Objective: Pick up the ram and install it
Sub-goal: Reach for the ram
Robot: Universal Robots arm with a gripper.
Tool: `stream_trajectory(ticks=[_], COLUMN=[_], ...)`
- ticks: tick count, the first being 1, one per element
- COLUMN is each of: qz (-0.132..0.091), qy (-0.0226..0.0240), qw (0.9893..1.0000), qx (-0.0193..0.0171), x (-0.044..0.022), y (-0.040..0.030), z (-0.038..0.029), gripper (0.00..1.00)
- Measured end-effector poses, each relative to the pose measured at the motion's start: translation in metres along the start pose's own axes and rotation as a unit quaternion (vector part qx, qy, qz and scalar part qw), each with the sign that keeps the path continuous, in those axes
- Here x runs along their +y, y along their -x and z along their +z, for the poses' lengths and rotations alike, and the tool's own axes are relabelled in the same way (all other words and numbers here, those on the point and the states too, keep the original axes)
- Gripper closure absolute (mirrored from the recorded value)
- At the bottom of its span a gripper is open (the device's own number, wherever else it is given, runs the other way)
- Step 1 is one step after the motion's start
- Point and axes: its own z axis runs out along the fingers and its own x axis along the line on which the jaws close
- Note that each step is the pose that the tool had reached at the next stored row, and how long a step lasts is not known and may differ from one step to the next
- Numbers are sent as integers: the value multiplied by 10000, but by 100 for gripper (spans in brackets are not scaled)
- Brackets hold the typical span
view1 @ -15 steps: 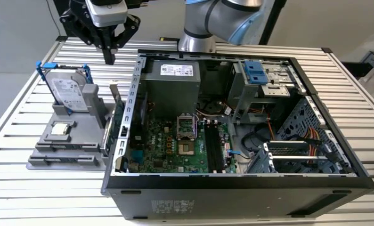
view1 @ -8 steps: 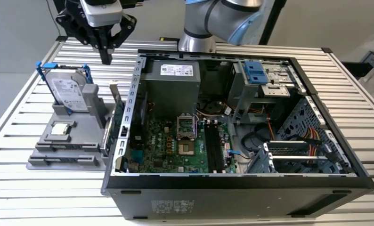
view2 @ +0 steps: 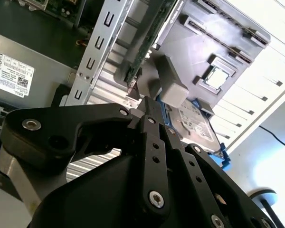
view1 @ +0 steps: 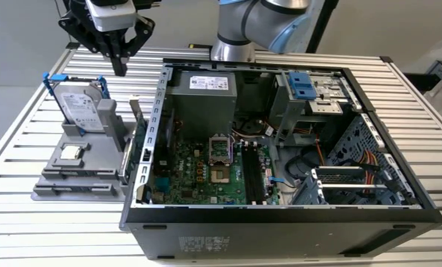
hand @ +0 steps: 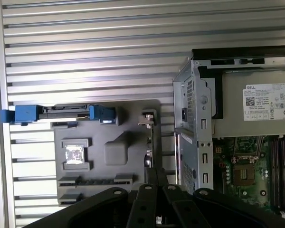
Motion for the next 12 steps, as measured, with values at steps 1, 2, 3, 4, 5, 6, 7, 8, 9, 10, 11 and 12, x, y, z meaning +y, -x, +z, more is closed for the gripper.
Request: stream_trajectory(ticks=[1,2,3,4,5,6,7,8,9,10,11,12], qz=[-12,-23,-30,-36,-40,-45,-47,-48,-49,-50,-52,-53], qy=[1,2,3,3,3,3,3,3,3,3,3,3], qw=[10000,10000,10000,10000,10000,10000,10000,10000,10000,10000,10000,10000], qx=[1,1,2,2,2,2,2,3,2,3,3,3], x=[-1,-1,-2,-3,-3,-4,-5,-6,-7,-8,-9,-9], y=[-9,-18,-28,-38,-49,-60,-73,-87,-101,-114,-127,-139], z=[0,1,1,1,2,2,2,2,2,3,3,3], gripper=[100,100,100,100,100,100,100,100,100,100,100,100])
